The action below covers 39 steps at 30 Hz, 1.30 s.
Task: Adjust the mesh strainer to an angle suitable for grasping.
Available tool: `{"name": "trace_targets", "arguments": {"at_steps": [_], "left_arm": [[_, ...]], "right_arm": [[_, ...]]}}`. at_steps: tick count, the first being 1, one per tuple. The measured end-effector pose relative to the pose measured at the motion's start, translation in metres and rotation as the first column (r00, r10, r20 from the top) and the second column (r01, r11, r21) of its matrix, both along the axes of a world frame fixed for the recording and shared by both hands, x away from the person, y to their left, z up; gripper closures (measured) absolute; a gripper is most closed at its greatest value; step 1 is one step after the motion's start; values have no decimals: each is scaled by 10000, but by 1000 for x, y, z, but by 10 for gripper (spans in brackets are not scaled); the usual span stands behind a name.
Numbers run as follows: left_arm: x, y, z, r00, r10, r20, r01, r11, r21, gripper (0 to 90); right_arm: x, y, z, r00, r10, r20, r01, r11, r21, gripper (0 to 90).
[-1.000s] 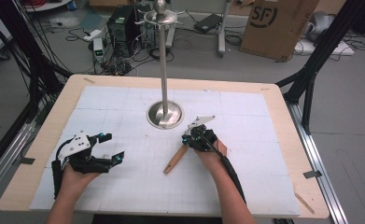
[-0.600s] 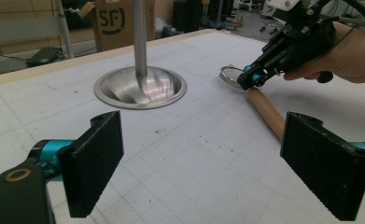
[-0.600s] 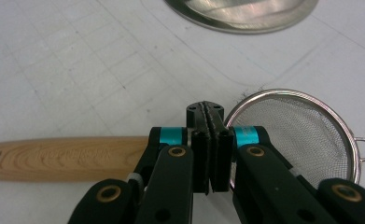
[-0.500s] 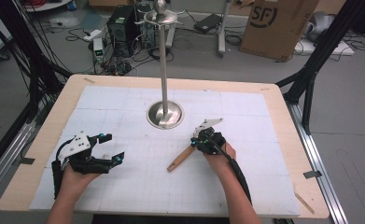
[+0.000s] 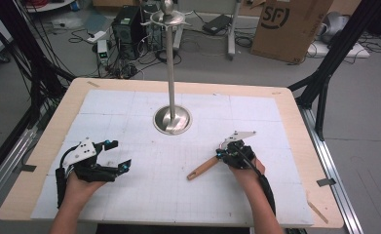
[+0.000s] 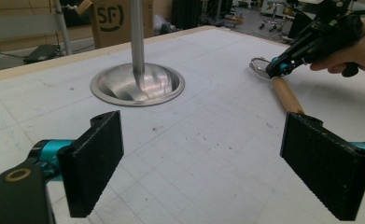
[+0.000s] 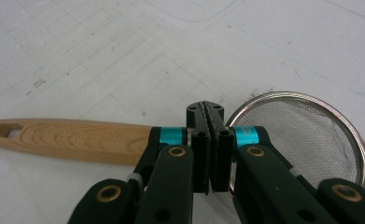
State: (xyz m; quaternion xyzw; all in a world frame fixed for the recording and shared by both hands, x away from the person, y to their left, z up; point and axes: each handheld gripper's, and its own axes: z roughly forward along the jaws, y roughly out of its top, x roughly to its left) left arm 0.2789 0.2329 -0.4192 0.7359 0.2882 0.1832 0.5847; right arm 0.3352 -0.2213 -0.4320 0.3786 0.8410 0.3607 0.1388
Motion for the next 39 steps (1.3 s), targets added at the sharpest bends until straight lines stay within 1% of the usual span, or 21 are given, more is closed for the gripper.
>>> {"name": "trace_targets", "arguments": {"at_steps": [3, 6, 8, 10, 12, 13, 16, 17, 21, 24, 26, 28, 29, 30, 31, 33, 34, 36, 37, 39], "left_arm": [[0, -1, -1, 10000, -17, -7, 17, 10000, 20, 139], [0, -2, -1, 10000, -13, -30, 13, 10000, 9, 139], [0, -1, -1, 10000, -22, -14, 22, 10000, 35, 139], [0, -1, -1, 10000, -39, -18, 39, 10000, 39, 139], [0, -1, -1, 10000, -40, -30, 40, 10000, 41, 139], [0, -1, -1, 10000, -13, -48, 13, 10000, 32, 139], [0, -1, -1, 10000, -5, -51, 5, 10000, 56, 139], [0, -1, -1, 10000, -29, -30, 30, 10000, 65, 139], [0, -1, -1, 10000, -10, -31, 10, 10000, 41, 139], [0, -1, -1, 10000, -37, -16, 37, 10000, 36, 139], [0, -1, -1, 10000, -12, -2, 12, 10000, 21, 139], [0, -1, -1, 10000, -36, -22, 36, 10000, 14, 139], [0, -1, -1, 10000, -18, -16, 18, 10000, 25, 138], [0, -1, -1, 10000, -42, -25, 42, 10000, 17, 138], [0, -1, -1, 10000, -21, -6, 21, 10000, 11, 138], [-1, 0, 0, 10000, 3, -7, -3, 10000, -10, 138], [0, 0, 0, 10000, -17, -30, 17, 10000, 12, 138], [0, 0, 0, 10000, 3, -23, -3, 10000, -10, 138], [0, 0, 0, 10000, 3, -20, -3, 10000, -9, 138], [0, 0, -1, 10000, -22, -28, 22, 10000, 2, 138]], "right_arm": [[-3, -5, -1, 10000, -52, 27, 51, 10000, 73, 894], [-5, -7, -1, 10000, -84, 22, 84, 9999, 115, 889], [-6, -6, 0, 9997, -104, 202, 104, 9999, -15, 872], [-7, -5, 2, 9994, -58, 354, 55, 10000, 77, 845], [-11, -3, 5, 9992, 10, 405, -13, 10000, 67, 845], [-13, -3, 6, 9987, 150, 490, -156, 9998, 112, 846], [-22, 2, 11, 9970, 590, 509, -599, 9981, 157, 846], [-25, 4, 12, 9955, 761, 563, -772, 9968, 180, 846], [-37, 9, 11, 9907, 1252, 539, -1274, 9910, 401, 845], [-47, 15, 6, 9826, 1798, 467, -1819, 9823, 455, 845], [-53, 19, 3, 9773, 2093, 323, -2106, 9765, 452, 845], [-56, 25, 1, 9722, 2323, 289, -2333, 9716, 404, 846], [-57, 27, 0, 9700, 2416, 278, -2426, 9693, 400, 846], [-59, 31, -1, 9690, 2466, 149, -2470, 9678, 478, 846], [-58, 33, -2, 9667, 2551, 205, -2558, 9659, 397, 845], [-57, 38, -5, 9649, 2623, 108, -2625, 9644, 307, 845], [-56, 41, -7, 9657, 2597, 71, -2598, 9652, 314, 846], [-54, 44, -8, 9645, 2641, 33, -2641, 9640, 311, 846], [-52, 46, -8, 9642, 2648, 113, -2650, 9638, 280, 846], [-49, 50, -8, 9662, 2576, 131, -2579, 9658, 262, 846]]}}
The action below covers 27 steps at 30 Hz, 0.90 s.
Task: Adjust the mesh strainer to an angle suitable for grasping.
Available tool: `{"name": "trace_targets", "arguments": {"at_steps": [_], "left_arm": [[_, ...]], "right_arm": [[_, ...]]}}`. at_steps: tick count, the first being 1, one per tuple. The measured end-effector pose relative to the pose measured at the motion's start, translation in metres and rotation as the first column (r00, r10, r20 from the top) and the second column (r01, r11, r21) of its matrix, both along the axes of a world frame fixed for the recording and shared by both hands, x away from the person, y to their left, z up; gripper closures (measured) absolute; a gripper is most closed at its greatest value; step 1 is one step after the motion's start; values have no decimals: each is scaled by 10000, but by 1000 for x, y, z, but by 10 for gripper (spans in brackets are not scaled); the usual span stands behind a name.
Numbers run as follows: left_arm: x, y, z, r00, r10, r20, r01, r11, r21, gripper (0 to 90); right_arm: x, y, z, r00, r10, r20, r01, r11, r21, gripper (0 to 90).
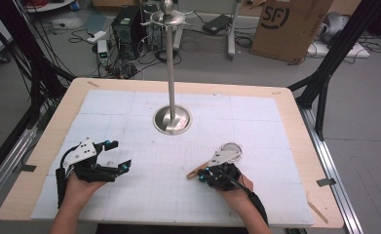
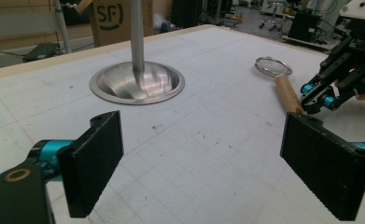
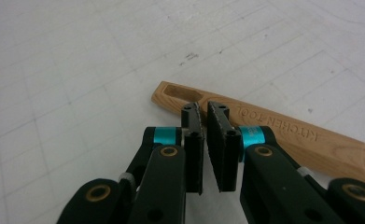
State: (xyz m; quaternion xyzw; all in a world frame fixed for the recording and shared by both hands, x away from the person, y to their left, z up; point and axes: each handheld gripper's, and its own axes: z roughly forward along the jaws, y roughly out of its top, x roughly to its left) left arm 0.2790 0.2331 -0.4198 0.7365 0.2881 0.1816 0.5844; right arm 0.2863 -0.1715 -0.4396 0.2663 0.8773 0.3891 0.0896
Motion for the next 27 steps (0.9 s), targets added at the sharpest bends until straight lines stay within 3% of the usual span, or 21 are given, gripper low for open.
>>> {"name": "trace_targets", "arguments": {"at_steps": [5, 7, 9, 12, 19, 27], "left_arm": [[0, 0, 0, 10000, -1, 3, 1, 10000, -14, 138], [0, 0, 0, 10000, -30, -2, 30, 10000, -46, 138], [0, 0, 0, 10000, -17, 19, 17, 10000, -19, 138], [0, 1, 0, 10000, 8, 18, -8, 10000, -19, 138], [1, 0, 0, 10000, -10, 16, 10, 10000, 4, 138], [1, 0, 0, 10000, -22, 17, 22, 10000, -15, 138]], "right_arm": [[12, 7, 1, 9989, -454, -61, 454, 9989, -98, 849], [18, 9, 0, 9977, -652, 208, 656, 9977, -186, 851], [22, 11, -1, 9958, -919, 28, 919, 9955, -213, 852], [30, 14, -4, 9931, -1154, 189, 1159, 9930, -245, 852], [46, 14, -3, 9801, -1941, 405, 1944, 9809, -42, 852], [60, 18, -2, 9732, -2249, 486, 2259, 9740, -156, 853]]}}
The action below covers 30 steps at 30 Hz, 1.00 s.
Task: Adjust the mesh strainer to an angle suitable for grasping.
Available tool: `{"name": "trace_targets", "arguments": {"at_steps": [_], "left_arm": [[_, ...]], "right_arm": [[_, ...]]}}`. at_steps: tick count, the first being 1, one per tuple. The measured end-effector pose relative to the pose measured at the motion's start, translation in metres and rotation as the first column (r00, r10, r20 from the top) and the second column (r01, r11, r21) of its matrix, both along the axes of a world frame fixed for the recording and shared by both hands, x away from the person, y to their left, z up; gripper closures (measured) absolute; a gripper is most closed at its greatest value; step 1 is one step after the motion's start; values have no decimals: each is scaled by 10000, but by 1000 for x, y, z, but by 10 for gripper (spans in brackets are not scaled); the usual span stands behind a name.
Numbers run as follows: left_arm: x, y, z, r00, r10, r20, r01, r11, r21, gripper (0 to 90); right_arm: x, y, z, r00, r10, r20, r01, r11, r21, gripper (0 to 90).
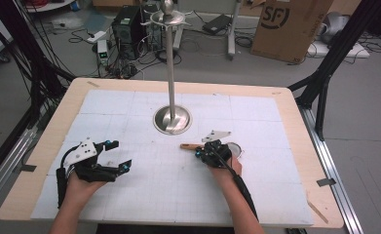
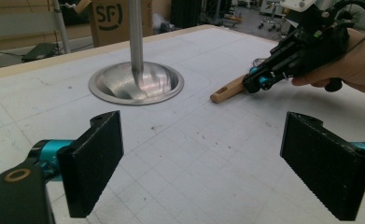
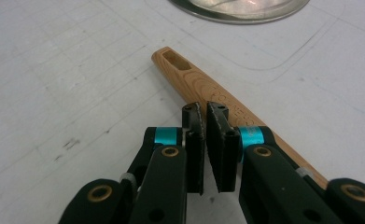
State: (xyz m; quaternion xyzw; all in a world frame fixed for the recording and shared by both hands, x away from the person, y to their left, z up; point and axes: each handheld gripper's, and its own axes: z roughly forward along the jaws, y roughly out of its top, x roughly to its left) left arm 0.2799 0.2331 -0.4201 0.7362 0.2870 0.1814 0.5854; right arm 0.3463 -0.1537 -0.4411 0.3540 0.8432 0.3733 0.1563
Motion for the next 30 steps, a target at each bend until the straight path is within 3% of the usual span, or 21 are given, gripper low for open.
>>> {"name": "trace_targets", "arguments": {"at_steps": [6, 12, 16, 30], "left_arm": [[0, 1, 0, 10000, 48, 7, -48, 10000, 4, 138], [-1, 1, 0, 10000, 29, 6, -29, 10000, -63, 138], [-1, 0, 0, 10000, 93, 23, -93, 9999, -88, 137], [-1, -1, 0, 10000, -11, 14, 11, 9997, -235, 137]], "right_arm": [[4, 0, 2, 9999, -114, -106, 114, 9999, 69, 832], [-4, -4, 10, 9998, 180, 1, -180, 9995, 267, 792], [-15, -12, 19, 9985, 421, 351, -444, 9966, 690, 689], [-57, -59, 34, 9931, 492, 1068, -730, 9701, 2314, 526]]}}
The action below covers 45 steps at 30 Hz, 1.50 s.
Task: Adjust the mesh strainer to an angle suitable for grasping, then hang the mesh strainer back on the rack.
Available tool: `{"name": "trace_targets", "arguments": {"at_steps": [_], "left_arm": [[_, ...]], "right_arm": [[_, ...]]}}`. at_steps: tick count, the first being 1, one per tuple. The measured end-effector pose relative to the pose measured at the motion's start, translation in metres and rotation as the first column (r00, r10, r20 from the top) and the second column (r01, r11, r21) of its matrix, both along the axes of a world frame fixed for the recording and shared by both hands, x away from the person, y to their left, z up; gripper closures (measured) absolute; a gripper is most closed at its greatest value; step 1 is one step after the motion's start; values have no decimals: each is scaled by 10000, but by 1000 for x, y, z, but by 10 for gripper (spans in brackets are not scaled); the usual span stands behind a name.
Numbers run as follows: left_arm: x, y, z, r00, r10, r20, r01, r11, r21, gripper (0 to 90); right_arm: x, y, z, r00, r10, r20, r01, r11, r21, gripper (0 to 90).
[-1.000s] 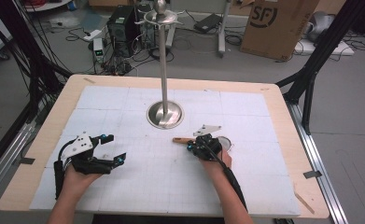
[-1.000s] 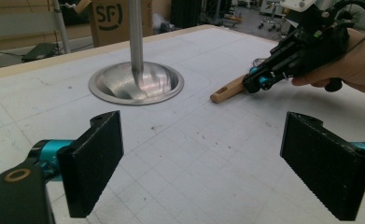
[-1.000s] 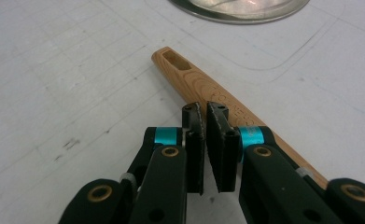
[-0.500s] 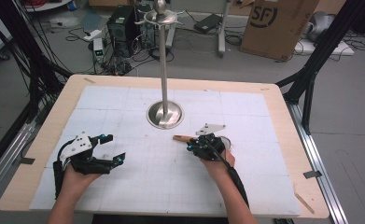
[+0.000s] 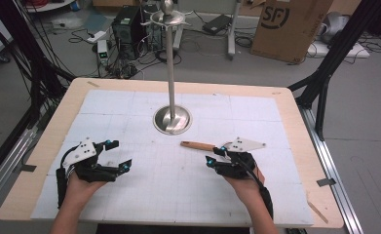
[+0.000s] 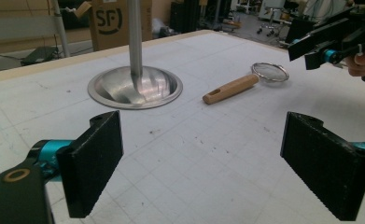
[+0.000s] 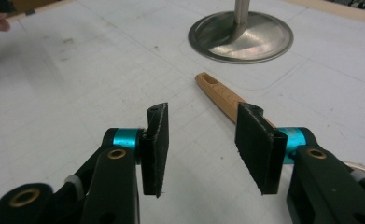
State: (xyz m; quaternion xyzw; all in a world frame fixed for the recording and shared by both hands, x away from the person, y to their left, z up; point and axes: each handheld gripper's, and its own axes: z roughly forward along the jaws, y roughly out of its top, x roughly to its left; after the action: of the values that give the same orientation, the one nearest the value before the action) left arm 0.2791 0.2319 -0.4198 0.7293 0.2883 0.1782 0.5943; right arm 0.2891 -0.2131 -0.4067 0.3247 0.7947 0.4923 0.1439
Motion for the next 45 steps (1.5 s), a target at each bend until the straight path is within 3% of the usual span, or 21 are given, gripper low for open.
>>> {"name": "trace_targets", "arguments": {"at_steps": [4, 8, 30, 41, 45], "left_arm": [[1, 0, -1, 10000, 53, 21, -53, 10000, 84, 137], [1, 2, 1, 9999, 100, 56, -101, 9999, 133, 137], [4, 2, 1, 9998, 113, 152, -117, 9997, 221, 137], [5, 2, 0, 9999, 116, 100, -117, 9998, 159, 137], [6, 3, 0, 9997, 218, 58, -218, 9997, 89, 137]], "right_arm": [[-8, -12, -2, 9994, -248, 250, 236, 9986, 466, 499], [-5, -19, -4, 9997, -69, 228, 52, 9973, 738, 469], [-1, -24, -7, 9983, -534, 231, 520, 9969, 593, 330], [-1, -26, -6, 9976, -648, 236, 631, 9959, 651, 318], [1, -26, -7, 9978, -622, 250, 610, 9971, 463, 317]]}}
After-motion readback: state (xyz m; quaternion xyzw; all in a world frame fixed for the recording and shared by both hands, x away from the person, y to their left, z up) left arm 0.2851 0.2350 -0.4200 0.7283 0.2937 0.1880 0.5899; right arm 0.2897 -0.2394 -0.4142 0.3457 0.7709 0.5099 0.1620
